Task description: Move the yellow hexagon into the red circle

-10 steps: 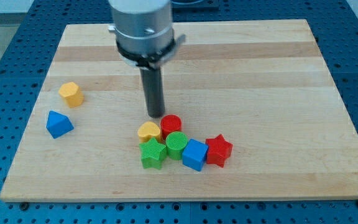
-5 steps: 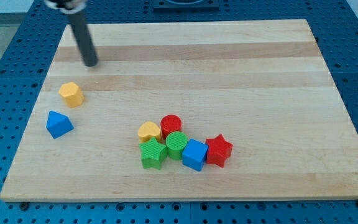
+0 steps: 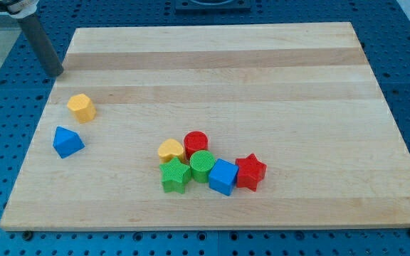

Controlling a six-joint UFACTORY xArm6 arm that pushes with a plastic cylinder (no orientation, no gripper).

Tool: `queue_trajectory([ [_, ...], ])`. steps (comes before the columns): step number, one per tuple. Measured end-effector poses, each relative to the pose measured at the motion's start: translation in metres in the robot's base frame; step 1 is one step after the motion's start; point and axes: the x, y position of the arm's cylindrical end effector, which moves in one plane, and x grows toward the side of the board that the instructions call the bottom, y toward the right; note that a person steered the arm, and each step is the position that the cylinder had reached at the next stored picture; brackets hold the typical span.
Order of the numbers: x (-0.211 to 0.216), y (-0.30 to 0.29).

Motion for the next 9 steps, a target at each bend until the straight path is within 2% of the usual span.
queue_trajectory([
  [2,0.002,-0.001],
  [4,0.093,0.038],
  [5,0.106,0.071],
  [7,0.091,0.109],
  [8,0.1,0.166],
  [9,0.124,0.195],
])
